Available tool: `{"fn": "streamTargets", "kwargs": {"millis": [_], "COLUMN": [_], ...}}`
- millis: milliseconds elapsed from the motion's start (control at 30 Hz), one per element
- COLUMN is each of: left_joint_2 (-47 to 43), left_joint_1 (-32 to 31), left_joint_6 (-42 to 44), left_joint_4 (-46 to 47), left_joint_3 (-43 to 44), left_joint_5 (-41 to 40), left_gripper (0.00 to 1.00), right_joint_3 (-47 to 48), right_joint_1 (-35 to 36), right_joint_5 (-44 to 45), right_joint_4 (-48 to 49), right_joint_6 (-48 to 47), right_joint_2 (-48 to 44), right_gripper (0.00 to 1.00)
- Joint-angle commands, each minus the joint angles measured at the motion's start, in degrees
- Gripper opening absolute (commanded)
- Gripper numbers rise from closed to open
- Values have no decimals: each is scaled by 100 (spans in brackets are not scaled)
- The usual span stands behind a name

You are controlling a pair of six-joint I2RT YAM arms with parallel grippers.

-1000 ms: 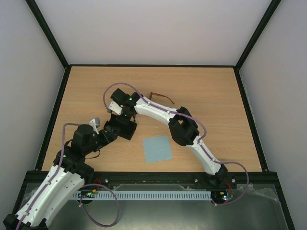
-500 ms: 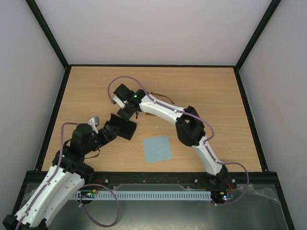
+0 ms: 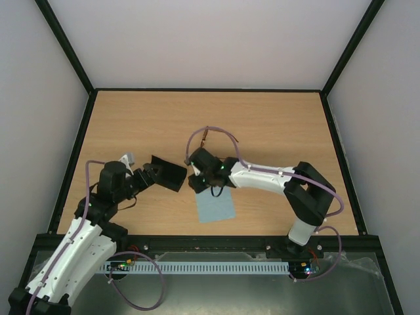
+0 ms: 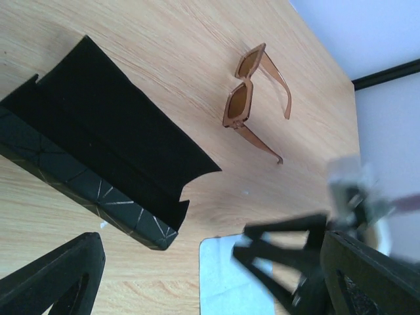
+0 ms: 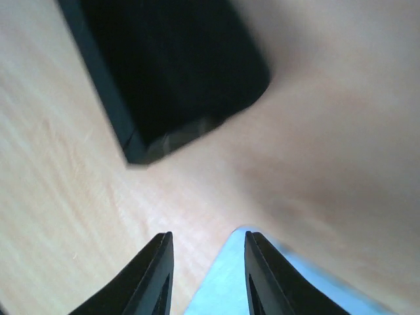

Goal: Organize the sunglasses
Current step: Place the sunglasses case at the center of the board, then adjust the sunglasses case at the center of the board.

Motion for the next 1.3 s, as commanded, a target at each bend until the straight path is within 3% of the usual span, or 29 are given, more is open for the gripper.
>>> {"fn": "streamTargets", "kwargs": {"millis": [0, 133, 533, 1267], "left_joint_2": [123, 124, -88, -136], "left_joint_1": [291, 436, 540, 575], "left_joint_6": [271, 357, 379, 378], "left_joint_4": [319, 305, 119, 93], "left_joint_3": [66, 69, 58, 42], "left_joint_5": [345, 480, 571, 629], "left_gripper": [93, 93, 93, 93], "right_joint_3": [-676, -677, -195, 563], "right_joint_1": [174, 174, -46, -498], "right_joint_5": [-834, -791, -557, -197], "right_joint_4": [1461, 1823, 1719, 1465], "right_joint_6": [1197, 1418, 1440, 1004], "right_joint_2": [-30, 203, 1107, 1698], "right_gripper": [27, 24, 14, 14]}}
